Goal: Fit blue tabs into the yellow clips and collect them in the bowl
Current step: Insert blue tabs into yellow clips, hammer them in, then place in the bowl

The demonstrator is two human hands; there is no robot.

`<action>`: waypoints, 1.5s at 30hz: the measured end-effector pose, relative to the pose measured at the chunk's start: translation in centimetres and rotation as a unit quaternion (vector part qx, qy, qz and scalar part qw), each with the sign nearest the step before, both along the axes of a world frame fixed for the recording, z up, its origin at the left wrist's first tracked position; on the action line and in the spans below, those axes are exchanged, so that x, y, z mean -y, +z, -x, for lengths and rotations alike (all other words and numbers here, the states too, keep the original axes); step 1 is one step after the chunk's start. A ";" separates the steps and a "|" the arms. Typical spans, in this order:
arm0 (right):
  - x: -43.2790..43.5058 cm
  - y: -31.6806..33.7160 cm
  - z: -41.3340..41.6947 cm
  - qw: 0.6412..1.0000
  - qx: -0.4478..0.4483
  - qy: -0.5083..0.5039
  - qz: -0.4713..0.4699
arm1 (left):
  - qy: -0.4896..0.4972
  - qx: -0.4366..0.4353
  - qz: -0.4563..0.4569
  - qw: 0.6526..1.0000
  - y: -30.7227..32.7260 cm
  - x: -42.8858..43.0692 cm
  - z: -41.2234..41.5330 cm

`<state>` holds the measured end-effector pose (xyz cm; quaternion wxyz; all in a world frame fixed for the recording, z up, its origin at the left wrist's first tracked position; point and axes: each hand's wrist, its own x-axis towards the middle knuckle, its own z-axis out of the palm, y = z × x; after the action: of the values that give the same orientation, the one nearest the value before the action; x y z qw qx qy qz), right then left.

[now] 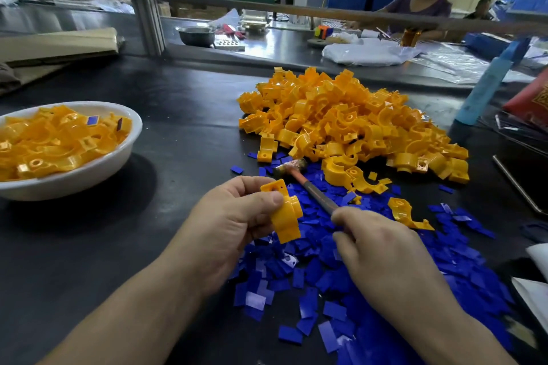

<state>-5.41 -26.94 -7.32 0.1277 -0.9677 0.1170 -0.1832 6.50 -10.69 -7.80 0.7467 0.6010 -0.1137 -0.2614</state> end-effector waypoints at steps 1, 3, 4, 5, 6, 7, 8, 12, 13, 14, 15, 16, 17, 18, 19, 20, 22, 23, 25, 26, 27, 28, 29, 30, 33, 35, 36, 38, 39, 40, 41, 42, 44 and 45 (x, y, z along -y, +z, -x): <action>-0.1 0.3 0.0 0.999 0.021 0.007 -0.039 | -0.001 0.017 -0.024 1.000 -0.1 0.0 0.1; -0.5 0.8 0.1 0.987 0.055 0.019 -0.151 | -0.015 0.045 -0.062 0.997 -0.2 0.2 0.5; -0.8 1.0 0.0 0.973 0.065 0.026 -0.220 | -0.025 0.053 -0.072 0.996 -0.2 0.2 0.7; -1.0 1.1 0.0 0.956 0.073 0.035 -0.280 | -0.036 0.057 -0.076 0.995 -0.2 0.3 0.9; -1.2 1.3 0.0 0.942 0.079 0.045 -0.324 | -0.044 0.058 -0.075 0.994 -0.2 0.3 1.1; -1.4 1.5 0.0 0.931 0.081 0.056 -0.352 | -0.051 0.057 -0.072 0.994 -0.2 0.3 1.2; -1.5 1.6 0.0 0.923 0.079 0.065 -0.372 | -0.055 0.057 -0.070 0.994 -0.2 0.3 1.3; -1.3 1.8 0.0 0.902 0.074 0.066 -0.420 | -0.059 0.050 -0.067 0.995 0.0 0.4 1.6; -1.2 1.9 0.0 0.893 0.076 0.069 -0.437 | -0.056 0.043 -0.063 0.995 0.0 0.5 1.5; -1.2 1.9 0.0 0.885 0.079 0.074 -0.453 | -0.053 0.037 -0.061 0.996 -0.1 0.5 1.5; -1.2 2.0 0.1 0.879 0.082 0.081 -0.463 | -0.052 0.032 -0.060 0.996 -0.2 0.6 1.4; -1.2 2.0 0.1 0.876 0.087 0.089 -0.466 | -0.054 0.028 -0.060 0.996 -0.2 0.6 1.4; -1.3 2.0 0.2 0.876 0.092 0.095 -0.464 | -0.058 0.025 -0.059 0.996 -0.3 0.6 1.4; -1.4 1.9 0.2 0.879 0.096 0.096 -0.456 | -0.063 0.023 -0.059 0.996 -0.4 0.6 1.4; -1.4 1.8 0.2 0.885 0.097 0.093 -0.445 | -0.068 0.021 -0.059 0.996 -0.4 0.6 1.4; -1.5 1.8 0.2 0.892 0.096 0.089 -0.433 | -0.070 0.022 -0.060 0.995 -0.4 0.6 1.5; -1.5 1.7 0.2 0.902 0.091 0.081 -0.415 | -0.071 0.026 -0.066 0.995 -0.3 0.6 1.5; -1.4 1.7 0.2 0.905 0.088 0.080 -0.408 | -0.071 0.028 -0.067 0.995 -0.2 0.6 1.5; -1.4 1.7 0.2 0.916 0.079 0.084 -0.385 | -0.079 0.036 -0.069 0.994 -0.1 0.6 1.6; -1.5 1.8 0.2 0.922 0.075 0.087 -0.370 | -0.084 0.041 -0.071 0.993 -0.1 0.5 1.6; -1.5 1.8 0.2 0.927 0.073 0.089 -0.358 | -0.088 0.046 -0.072 0.992 -0.1 0.5 1.7; -1.4 1.8 0.2 0.928 0.073 0.090 -0.354 | -0.090 0.051 -0.072 0.992 -0.1 0.5 1.8; -1.4 1.8 0.2 0.926 0.074 0.090 -0.359 | -0.092 0.053 -0.069 0.992 -0.1 0.6 1.8; -1.4 1.9 0.3 0.920 0.077 0.088 -0.374 | -0.092 0.054 -0.064 0.992 0.0 0.6 1.9; -1.2 1.9 0.3 0.896 0.091 0.090 -0.426 | -0.094 0.053 -0.049 0.993 -0.1 0.7 2.1; -1.1 1.9 0.3 0.891 0.102 0.095 -0.432 | -0.102 0.055 -0.041 0.992 -0.1 0.7 2.2; -1.1 1.8 0.2 0.895 0.105 0.100 -0.421 | -0.107 0.055 -0.039 0.992 0.0 0.6 2.2; -1.3 1.5 0.1 0.907 0.108 0.101 -0.394 | -0.113 0.055 -0.045 0.991 0.0 0.6 2.3; -1.3 1.4 0.0 0.910 0.108 0.093 -0.390 | -0.111 0.058 -0.049 0.991 0.0 0.6 2.3; -1.4 1.2 -0.1 0.910 0.105 0.082 -0.394 | -0.107 0.061 -0.052 0.991 0.0 0.6 2.3; -1.4 1.0 -0.1 0.907 0.100 0.074 -0.402 | -0.104 0.065 -0.052 0.991 0.1 0.6 2.3; -1.4 0.9 -0.2 0.902 0.093 0.072 -0.416 | -0.101 0.068 -0.050 0.991 0.1 0.6 2.3; -1.3 0.9 -0.3 0.882 0.080 0.083 -0.456 | -0.098 0.072 -0.048 0.991 0.1 0.5 2.3; -1.3 1.0 -0.3 0.871 0.076 0.090 -0.478 | -0.098 0.073 -0.048 0.991 0.1 0.5 2.4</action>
<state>-5.11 -25.59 -6.28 0.5989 -0.7782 0.0923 -0.1651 4.13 -11.22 -7.71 0.6774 0.6397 -0.2135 -0.2940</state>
